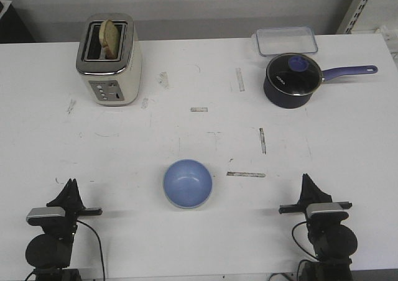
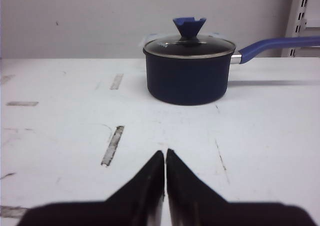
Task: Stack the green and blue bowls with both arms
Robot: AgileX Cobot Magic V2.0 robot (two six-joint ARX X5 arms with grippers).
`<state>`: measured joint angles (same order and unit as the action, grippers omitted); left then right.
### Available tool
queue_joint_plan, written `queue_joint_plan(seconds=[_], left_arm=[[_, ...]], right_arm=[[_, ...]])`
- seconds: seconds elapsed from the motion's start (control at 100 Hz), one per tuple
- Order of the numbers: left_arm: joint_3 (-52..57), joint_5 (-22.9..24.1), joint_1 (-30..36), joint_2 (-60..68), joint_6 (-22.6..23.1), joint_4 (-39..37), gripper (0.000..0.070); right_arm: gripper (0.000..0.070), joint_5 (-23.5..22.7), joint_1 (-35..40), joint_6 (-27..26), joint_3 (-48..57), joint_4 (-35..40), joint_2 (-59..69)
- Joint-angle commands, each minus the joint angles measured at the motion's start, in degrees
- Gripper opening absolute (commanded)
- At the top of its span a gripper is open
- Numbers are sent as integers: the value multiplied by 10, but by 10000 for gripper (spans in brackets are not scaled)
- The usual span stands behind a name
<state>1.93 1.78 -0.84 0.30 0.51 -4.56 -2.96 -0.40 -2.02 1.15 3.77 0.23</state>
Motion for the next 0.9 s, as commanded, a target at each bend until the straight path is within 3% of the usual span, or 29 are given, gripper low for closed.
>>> queue_joint_plan(seconds=[0.0,0.89], left_arm=[[-12,1,0,-1,-1,-7,2],[-12,1,0,0,-1,-7,2]], right_arm=[[0,0,1,-10,-4,-4,-2],[0,0,1,-10,-4,-11,-2]])
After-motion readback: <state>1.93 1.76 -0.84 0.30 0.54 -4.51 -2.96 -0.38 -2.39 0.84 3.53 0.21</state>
